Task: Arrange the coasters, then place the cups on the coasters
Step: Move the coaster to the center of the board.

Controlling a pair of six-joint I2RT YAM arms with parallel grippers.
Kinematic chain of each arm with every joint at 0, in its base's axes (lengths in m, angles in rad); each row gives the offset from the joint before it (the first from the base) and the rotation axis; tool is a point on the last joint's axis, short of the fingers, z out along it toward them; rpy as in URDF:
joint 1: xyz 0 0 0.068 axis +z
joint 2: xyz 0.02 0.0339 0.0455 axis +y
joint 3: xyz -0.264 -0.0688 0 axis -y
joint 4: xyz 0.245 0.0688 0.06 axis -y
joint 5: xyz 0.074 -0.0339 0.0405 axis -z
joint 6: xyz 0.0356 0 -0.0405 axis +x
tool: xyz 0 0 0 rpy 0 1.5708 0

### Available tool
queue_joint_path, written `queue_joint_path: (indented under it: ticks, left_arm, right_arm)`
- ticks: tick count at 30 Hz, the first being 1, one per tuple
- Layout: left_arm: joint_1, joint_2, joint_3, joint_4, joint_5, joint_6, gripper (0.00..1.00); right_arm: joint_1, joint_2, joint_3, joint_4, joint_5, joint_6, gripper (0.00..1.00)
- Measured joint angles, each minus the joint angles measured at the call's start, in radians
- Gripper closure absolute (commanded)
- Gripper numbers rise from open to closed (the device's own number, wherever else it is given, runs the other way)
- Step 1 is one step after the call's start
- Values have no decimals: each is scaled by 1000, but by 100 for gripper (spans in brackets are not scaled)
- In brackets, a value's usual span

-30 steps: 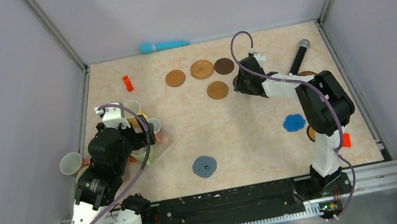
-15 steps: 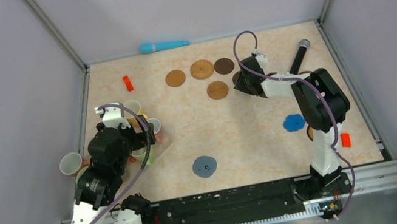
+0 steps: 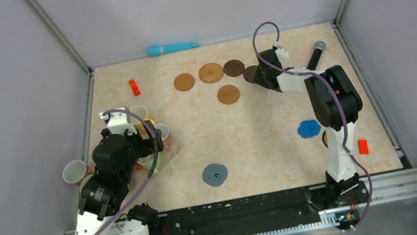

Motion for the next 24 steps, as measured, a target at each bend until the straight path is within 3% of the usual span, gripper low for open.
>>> queue_joint_path:
  ticks: [16, 24]
  left_arm:
    - [0, 10, 0, 0, -1, 0, 3]
    - [0, 13, 0, 0, -4, 0, 3]
  right_arm:
    - [-6, 19, 68, -85, 55, -84, 64]
    - [2, 31, 142, -30, -86, -161, 66]
